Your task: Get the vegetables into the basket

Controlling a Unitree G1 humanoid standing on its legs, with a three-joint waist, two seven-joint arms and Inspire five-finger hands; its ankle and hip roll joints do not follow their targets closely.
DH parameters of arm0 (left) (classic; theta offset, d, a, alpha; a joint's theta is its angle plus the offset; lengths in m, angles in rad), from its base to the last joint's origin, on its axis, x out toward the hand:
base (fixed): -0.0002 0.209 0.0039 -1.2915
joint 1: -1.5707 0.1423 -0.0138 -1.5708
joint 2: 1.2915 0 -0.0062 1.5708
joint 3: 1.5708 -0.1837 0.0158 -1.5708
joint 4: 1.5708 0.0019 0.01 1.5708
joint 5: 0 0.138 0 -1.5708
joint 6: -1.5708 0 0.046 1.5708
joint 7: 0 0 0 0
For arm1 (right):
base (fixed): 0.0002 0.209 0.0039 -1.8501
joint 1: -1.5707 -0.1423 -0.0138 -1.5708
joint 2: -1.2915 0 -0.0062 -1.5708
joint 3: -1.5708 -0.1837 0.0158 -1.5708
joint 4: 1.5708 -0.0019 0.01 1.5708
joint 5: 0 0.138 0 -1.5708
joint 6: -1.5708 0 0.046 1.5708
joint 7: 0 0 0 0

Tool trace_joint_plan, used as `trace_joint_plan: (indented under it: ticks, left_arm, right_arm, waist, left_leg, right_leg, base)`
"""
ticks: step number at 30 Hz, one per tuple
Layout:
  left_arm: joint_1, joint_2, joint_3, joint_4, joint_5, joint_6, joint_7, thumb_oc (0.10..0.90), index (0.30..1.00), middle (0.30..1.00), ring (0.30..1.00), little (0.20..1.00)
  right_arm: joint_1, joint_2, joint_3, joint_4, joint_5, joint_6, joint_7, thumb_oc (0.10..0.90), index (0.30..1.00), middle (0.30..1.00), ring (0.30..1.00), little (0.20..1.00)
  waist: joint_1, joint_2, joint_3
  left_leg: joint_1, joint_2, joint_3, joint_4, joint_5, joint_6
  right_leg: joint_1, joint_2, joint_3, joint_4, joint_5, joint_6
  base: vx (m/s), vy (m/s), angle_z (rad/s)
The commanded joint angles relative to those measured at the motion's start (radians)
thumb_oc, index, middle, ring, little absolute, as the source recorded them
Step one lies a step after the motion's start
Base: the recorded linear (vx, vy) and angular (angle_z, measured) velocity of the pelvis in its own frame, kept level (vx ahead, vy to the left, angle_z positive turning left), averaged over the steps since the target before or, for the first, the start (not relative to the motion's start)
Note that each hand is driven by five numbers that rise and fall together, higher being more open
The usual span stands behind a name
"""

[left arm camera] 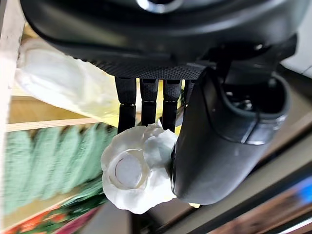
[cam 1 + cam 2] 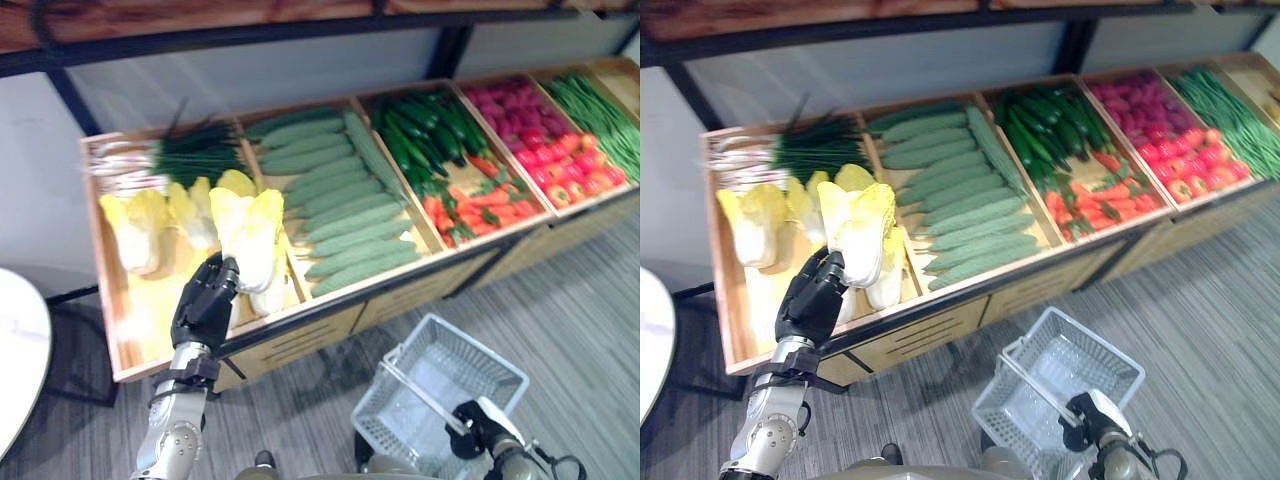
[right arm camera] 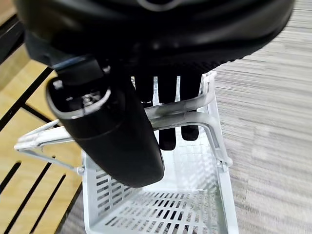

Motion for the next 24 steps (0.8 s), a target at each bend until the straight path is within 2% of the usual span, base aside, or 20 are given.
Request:
trace_joint_plan:
  ticks: [1,2,5,8,9,12,13,17,18,20,22,24]
  left_arm:
    - [-0.1,0.018,0.021,-0.114,0.041,-0.086,-0.06,0.4,0.3,0.3,0.3,0.3]
    - [-0.1,0.018,0.021,-0.114,0.041,-0.086,-0.06,0.4,0.3,0.3,0.3,0.3]
    - [-0.099,0.016,0.023,-0.139,0.038,-0.08,-0.062,0.4,0.3,0.3,0.3,0.3]
    - [-0.092,0.021,0.026,-0.151,0.041,-0.08,-0.063,0.4,0.3,0.3,0.3,0.3]
    - [-0.09,0.024,0.033,-0.153,0.042,-0.08,-0.064,0.4,0.3,0.3,0.3,0.3]
    - [-0.091,0.025,0.039,-0.151,0.045,-0.082,-0.064,0.4,0.3,0.3,0.3,0.3]
    - [-0.088,0.02,0.043,-0.145,0.047,-0.081,-0.06,0.4,0.3,0.3,0.3,0.3]
    - [-0.087,0.004,0.044,-0.14,0.038,-0.08,-0.055,0.4,0.3,0.3,0.3,0.3]
    - [-0.088,0.004,0.045,-0.14,0.038,-0.081,-0.055,0.4,0.3,0.3,0.3,0.3]
    - [-0.094,-0.011,0.037,-0.136,0.031,-0.078,-0.051,0.4,0.3,0.3,0.3,0.3]
    - [-0.094,-0.012,0.037,-0.136,0.031,-0.078,-0.051,0.4,0.3,0.3,0.3,0.3]
    - [-0.104,-0.025,0.024,-0.141,0.032,-0.078,-0.045,0.4,0.3,0.3,0.3,0.3]
  right_arm:
    - [-0.038,-0.035,0.006,-0.017,0.027,-0.036,-0.024,0.4,0.3,0.3,0.3,0.3]
    - [-0.038,-0.035,0.006,-0.017,0.027,-0.036,-0.024,0.4,0.3,0.3,0.3,0.3]
    - [-0.038,-0.034,0.006,-0.014,0.028,-0.036,-0.026,0.4,0.3,0.3,0.3,0.3]
    - [-0.036,-0.034,0.006,-0.022,0.029,-0.037,-0.026,0.4,0.3,0.3,0.3,0.3]
    - [-0.033,-0.036,0.008,-0.035,0.034,-0.037,-0.027,0.4,0.3,0.3,0.3,0.3]
    - [-0.033,-0.035,0.013,-0.03,0.033,-0.035,-0.029,0.4,0.3,0.3,0.3,0.3]
    - [-0.019,-0.041,0.007,-0.052,0.029,-0.035,-0.03,0.4,0.3,0.3,0.3,0.3]
    - [0.003,-0.052,-0.007,-0.08,0.034,-0.034,-0.033,0.4,0.3,0.3,0.3,0.3]
    - [0.002,-0.052,-0.007,-0.081,0.034,-0.034,-0.033,0.4,0.3,0.3,0.3,0.3]
    - [0.035,-0.071,-0.025,-0.128,0.037,-0.038,-0.037,0.4,0.3,0.3,0.3,0.3]
    - [0.035,-0.071,-0.026,-0.129,0.037,-0.037,-0.037,0.4,0.3,0.3,0.3,0.3]
    - [0.043,-0.085,-0.037,-0.147,0.046,-0.041,-0.048,0.4,0.3,0.3,0.3,0.3]
  waist:
    - [0.037,-0.008,-0.017]
    - [0.036,-0.01,-0.02]
    - [0.034,0.009,-0.027]
    - [0.035,0.007,-0.036]
    - [0.036,0.004,-0.047]
    - [0.037,0.003,-0.053]
    - [0.032,0.002,-0.058]
    - [0.022,0.006,-0.059]
    - [0.023,0.002,-0.056]
    - [0.003,0.015,-0.05]
    - [0.003,0.016,-0.05]
    - [-0.01,0.031,-0.038]
  left_leg:
    - [-0.044,0.019,-0.03,0.075,-0.064,0.031]
    - [-0.049,0.018,-0.03,0.075,-0.061,0.031]
    - [-0.054,0.028,0.008,0.062,-0.046,0.04]
    - [-0.053,0.029,0.025,0.055,-0.04,0.038]
    - [-0.041,0.03,0.03,0.052,-0.055,0.025]
    - [-0.039,0.035,0.048,0.051,-0.049,0.018]
    - [-0.035,0.044,0.062,0.047,-0.037,0.008]
    - [-0.033,0.063,0.068,0.043,-0.013,-0.01]
    - [-0.044,0.065,0.086,0.048,0.005,-0.003]
    - [-0.042,0.096,0.087,0.039,0.039,-0.029]
    - [-0.042,0.096,0.087,0.038,0.039,-0.029]
    - [-0.055,0.128,0.084,0.054,0.063,-0.053]
  right_leg:
    - [-0.048,-0.095,-0.182,0.15,0.099,0.056]
    - [-0.052,-0.096,-0.182,0.15,0.1,0.055]
    - [-0.037,-0.095,-0.272,0.268,0.031,0.032]
    - [-0.021,-0.093,-0.295,0.258,0.017,0.027]
    - [0.013,-0.091,-0.313,0.21,-0.004,0.041]
    - [0.037,-0.075,-0.314,0.164,-0.025,0.037]
    - [0.055,-0.051,-0.313,0.119,-0.048,0.026]
    - [0.071,-0.021,-0.304,0.076,-0.06,0.011]
    - [0.062,-0.022,-0.313,0.075,-0.045,0.001]
    - [0.079,0.015,-0.302,0.038,-0.056,-0.015]
    - [0.08,0.016,-0.302,0.037,-0.056,-0.015]
    - [0.087,0.044,-0.298,0.019,-0.06,-0.029]
  base:
    - [-0.13,0.066,-0.47]
    - [-0.12,0.085,-0.7]
    - [-0.11,0.073,-0.41]
    - [-0.01,-0.019,-0.27]
    - [0.06,-0.054,-0.15]
    - [0.01,-0.127,-0.33]
    - [0.01,-0.135,-0.37]
    - [-0.02,-0.149,-0.31]
    - [-0.1,-0.23,-0.16]
    - [-0.07,-0.269,-0.17]
    - [-0.03,-0.141,-0.16]
    - [-0.06,-0.239,-0.09]
